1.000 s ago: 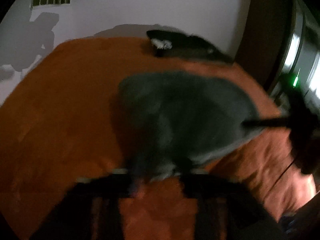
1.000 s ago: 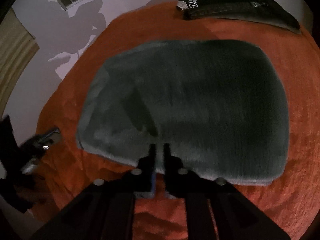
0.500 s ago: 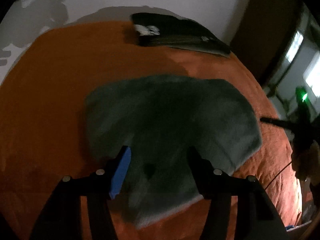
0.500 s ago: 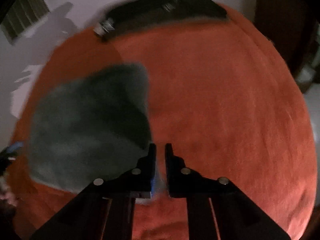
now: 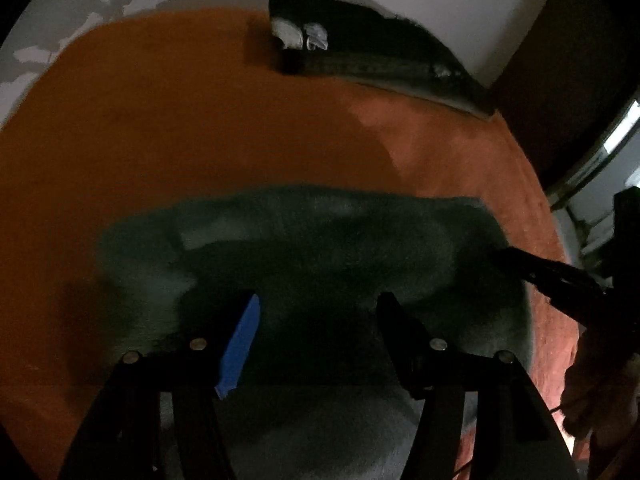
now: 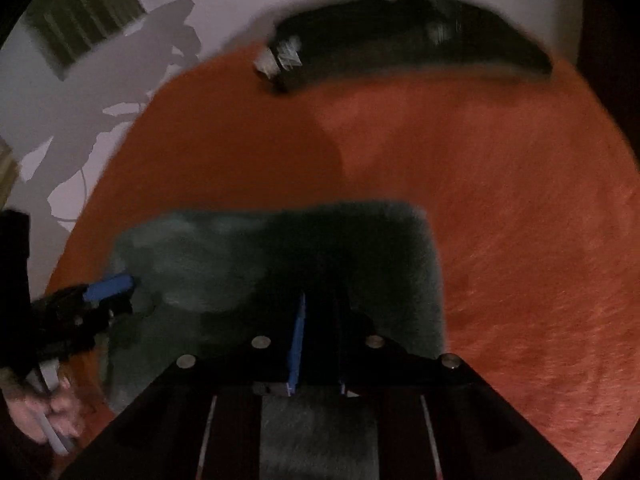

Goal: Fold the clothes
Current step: 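Grasp the edge of the folded grey garment with both grippers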

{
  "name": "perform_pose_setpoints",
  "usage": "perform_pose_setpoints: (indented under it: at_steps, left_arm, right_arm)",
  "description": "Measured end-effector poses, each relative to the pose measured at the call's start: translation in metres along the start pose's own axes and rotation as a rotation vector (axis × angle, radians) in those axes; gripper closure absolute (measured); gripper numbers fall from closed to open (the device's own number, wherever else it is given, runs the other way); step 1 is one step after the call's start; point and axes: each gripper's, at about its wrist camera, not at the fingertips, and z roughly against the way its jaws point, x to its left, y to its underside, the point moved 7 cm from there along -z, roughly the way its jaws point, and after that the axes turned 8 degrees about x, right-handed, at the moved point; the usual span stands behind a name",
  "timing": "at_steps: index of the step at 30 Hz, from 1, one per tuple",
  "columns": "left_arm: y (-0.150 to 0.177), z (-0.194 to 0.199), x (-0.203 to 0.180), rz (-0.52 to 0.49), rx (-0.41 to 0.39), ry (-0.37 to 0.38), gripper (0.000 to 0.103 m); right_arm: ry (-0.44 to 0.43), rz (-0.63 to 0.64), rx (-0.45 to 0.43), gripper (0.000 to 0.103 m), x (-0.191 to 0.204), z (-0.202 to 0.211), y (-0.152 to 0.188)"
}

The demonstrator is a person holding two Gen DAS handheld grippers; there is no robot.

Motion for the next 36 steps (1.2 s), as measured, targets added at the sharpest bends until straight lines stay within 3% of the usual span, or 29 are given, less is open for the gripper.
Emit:
perform_pose_setpoints:
  at_steps: [4,8,11,12,16,17,18,23,24,26,29,31,33,34,36]
  left_arm:
    - [0.029,0.003,0.022,0.06,0.092,0.037,0.04]
    - [0.044,-0.009,0.006,-0.033,0.118,-0.025,0.041]
    - [0.04,-0.002,-0.021,-0.078,0.089,0.008,0.041]
    - [0.04,-0.006,-0.026,-0.101,0.089,-0.018,0.04]
    - [0.045,-0.042,-0.025,-0.134,0.14,-0.123,0.039]
    - [0.047,-0.041,-0.021,-0.124,0.139,-0.102,0.039]
    - [0.048,-0.04,-0.017,-0.113,0.137,-0.084,0.039]
    - [0.056,-0.001,0.03,-0.146,0.087,-0.275,0.039]
    - [0.053,0.004,0.04,-0.122,0.082,-0.268,0.039]
    - [0.046,0.015,0.061,-0.073,0.072,-0.253,0.039]
    - [0.017,0.025,0.093,0.023,0.034,-0.189,0.039]
    - [0.009,0.02,0.11,0.107,0.075,-0.065,0.039]
    - [0.008,0.011,0.123,0.172,0.12,0.038,0.039]
    - [0.008,0.006,0.129,0.202,0.141,0.089,0.039]
    - [0.022,-0.001,0.133,0.194,0.158,0.161,0.038]
  right_arm:
    - [0.038,-0.021,0.058,0.092,-0.021,-0.007,0.028]
    - [0.059,-0.046,0.087,0.096,-0.037,-0.021,0.041]
    - [0.015,0.022,0.002,0.093,0.001,0.013,0.031]
    - [-0.007,0.059,-0.009,0.093,0.017,0.019,0.033]
    - [0.008,0.19,0.096,0.093,0.059,-0.009,0.061]
    - [0.015,0.203,0.128,0.096,0.061,-0.018,0.067]
    - [0.019,0.177,0.137,0.101,0.05,-0.021,0.07]
    - [0.104,0.022,0.07,0.103,-0.034,0.014,0.069]
    - [0.096,-0.02,0.08,0.103,-0.05,0.019,0.069]
    - [-0.054,-0.113,0.13,0.103,-0.061,0.026,0.063]
    - [-0.138,-0.071,0.064,0.1,-0.053,0.051,0.035]
    - [-0.144,-0.055,0.081,0.081,-0.052,0.054,0.026]
    - [-0.186,-0.094,0.112,0.034,-0.064,0.06,0.031]
    - [-0.207,-0.106,0.126,0.028,-0.069,0.062,0.034]
    - [-0.241,-0.098,0.147,0.027,-0.081,0.059,0.04]
